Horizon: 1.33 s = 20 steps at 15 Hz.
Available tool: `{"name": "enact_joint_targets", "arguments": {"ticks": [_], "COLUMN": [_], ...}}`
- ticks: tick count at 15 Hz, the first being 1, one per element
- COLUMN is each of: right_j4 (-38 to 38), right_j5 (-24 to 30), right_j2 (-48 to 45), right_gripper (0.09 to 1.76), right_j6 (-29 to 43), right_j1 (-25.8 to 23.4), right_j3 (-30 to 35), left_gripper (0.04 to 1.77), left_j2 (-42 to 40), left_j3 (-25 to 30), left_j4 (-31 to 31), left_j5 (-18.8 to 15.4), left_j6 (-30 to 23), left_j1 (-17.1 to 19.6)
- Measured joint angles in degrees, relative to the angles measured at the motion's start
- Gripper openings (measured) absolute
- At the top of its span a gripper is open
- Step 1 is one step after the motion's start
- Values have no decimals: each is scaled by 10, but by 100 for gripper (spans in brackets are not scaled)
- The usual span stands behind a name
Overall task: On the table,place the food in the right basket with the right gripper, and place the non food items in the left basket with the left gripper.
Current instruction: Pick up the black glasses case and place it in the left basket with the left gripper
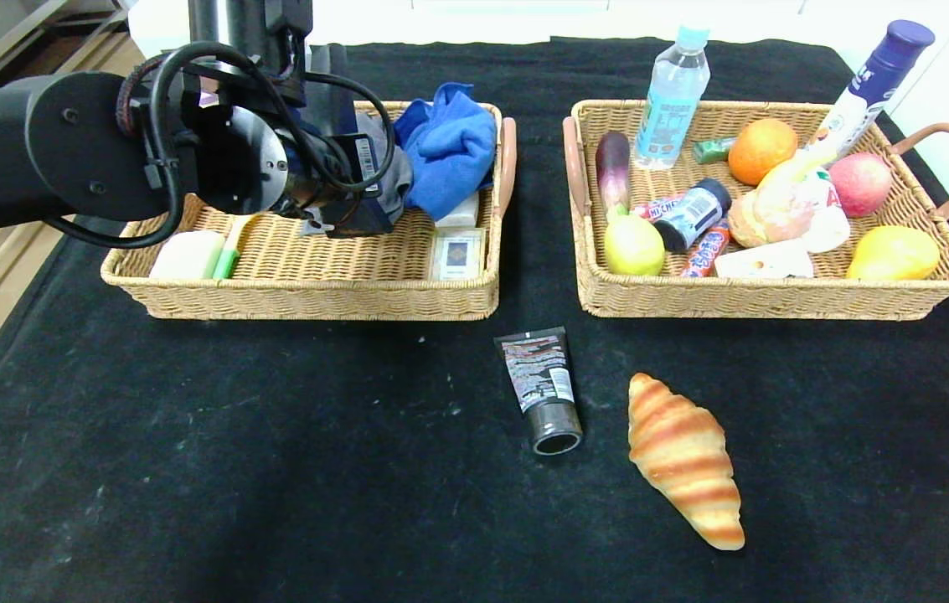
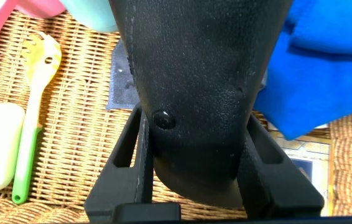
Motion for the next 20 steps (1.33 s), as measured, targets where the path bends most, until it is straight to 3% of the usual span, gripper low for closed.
{"name": "enact_joint_targets", "arguments": {"ticks": [10, 14, 20], "right_j4": [-25, -24, -23], "right_j5": [2, 2, 4], "right_j2": [19, 17, 16], "right_gripper": [171, 171, 171], "right_j6": [12, 12, 12], "right_j1": [-10, -10, -10], "right_j3": [2, 3, 5], "left_gripper": [80, 117, 146], "left_j2": [13, 14, -2], "left_j3": [-12, -17, -11], "left_j4": [-4, -4, 7], "left_j5": [8, 7, 8], "left_j6": [22, 22, 20], "left_j1": [13, 11, -13]}}
